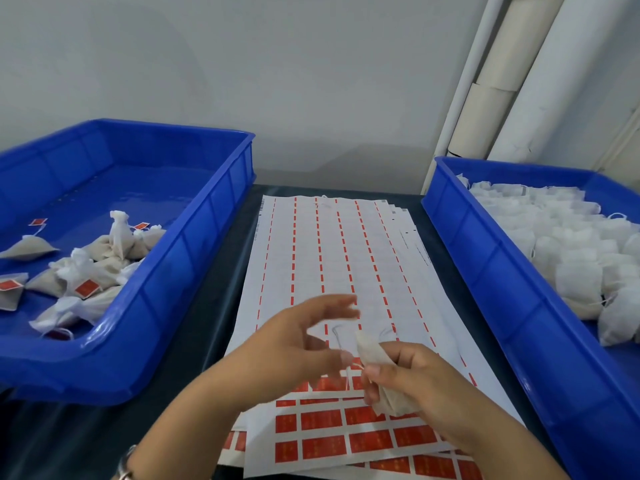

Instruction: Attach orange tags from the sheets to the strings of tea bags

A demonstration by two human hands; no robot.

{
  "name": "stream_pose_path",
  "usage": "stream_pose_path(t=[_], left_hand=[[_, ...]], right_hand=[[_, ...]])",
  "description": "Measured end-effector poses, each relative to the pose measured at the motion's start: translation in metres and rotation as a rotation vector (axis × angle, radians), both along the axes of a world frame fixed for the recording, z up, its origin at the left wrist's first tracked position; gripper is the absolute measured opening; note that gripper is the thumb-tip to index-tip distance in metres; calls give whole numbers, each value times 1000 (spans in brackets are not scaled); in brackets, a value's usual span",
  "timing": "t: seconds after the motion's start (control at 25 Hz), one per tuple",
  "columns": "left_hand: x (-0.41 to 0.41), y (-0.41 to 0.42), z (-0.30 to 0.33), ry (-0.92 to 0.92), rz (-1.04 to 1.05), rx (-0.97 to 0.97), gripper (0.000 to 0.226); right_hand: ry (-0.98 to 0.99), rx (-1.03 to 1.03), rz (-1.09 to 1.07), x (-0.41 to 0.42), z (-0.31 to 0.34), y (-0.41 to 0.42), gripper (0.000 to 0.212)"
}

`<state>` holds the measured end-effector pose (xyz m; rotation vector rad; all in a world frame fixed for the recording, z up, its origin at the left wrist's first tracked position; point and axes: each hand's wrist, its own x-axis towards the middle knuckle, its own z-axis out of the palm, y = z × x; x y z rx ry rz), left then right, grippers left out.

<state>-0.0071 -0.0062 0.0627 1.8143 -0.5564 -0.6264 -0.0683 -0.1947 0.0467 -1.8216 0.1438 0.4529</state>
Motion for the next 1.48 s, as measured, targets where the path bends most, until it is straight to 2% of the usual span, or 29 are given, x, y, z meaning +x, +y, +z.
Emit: stream_pose_path(t=[0.08,0.12,0.28,0.4,0.48,0.52,0.56,0.68,0.72,0.76,0.84,0.92,0.96,1.04,1.24,1.36,1.48], left_hand=[[2,-5,4,-88,-7,86,16],[4,-4,4,-103,14,103,10],[15,10,-2,-121,119,133,16],[9,8,-14,-234,204,208,10],[-3,1,-24,-404,114,309,13],[-11,-4,-28,-506,42,338,19],[-17,-8,-31,-607,-16,348,23],[-21,-11,-27,-750,-34,332,26],[-19,-10,-26,-753,-26,305,25],[-17,-9,-24,-746,-18,275,24],[-14,-9,-24,-739,21,216,19],[-11,-13,-24,-702,63,164,4],[-11,-16,-24,-668,74,137,7],[-13,-22,-28,-567,84,90,18],[-24,-31,-41,-358,255,6,19],[-27,-38,-44,-329,413,-7,18],[-27,-46,-42,-107,553,-143,17]], right_hand=[[10,49,7,-1,2,-3,19],[27,107,1,-2,2,-5,17],[78,594,-94,-5,-3,-17,14],[54,919,-196,-4,-7,-14,28],[29,1027,-291,0,-9,-9,32],[16,995,-307,1,-9,-5,31],[-7,863,-294,2,-9,-2,31],[-136,138,-202,2,-14,5,30],[-166,-17,-180,1,-13,5,28],[-176,-84,-147,0,-13,5,27],[-176,-123,-56,-1,-14,5,21],[-166,-112,11,-1,-15,9,13],[-165,-91,32,0,-16,11,11],[-182,-36,51,0,-16,15,19],[-206,77,62,-3,-16,22,35],[-358,30,-156,-2,-25,34,29],[-598,-165,-444,-1,-38,39,20]])
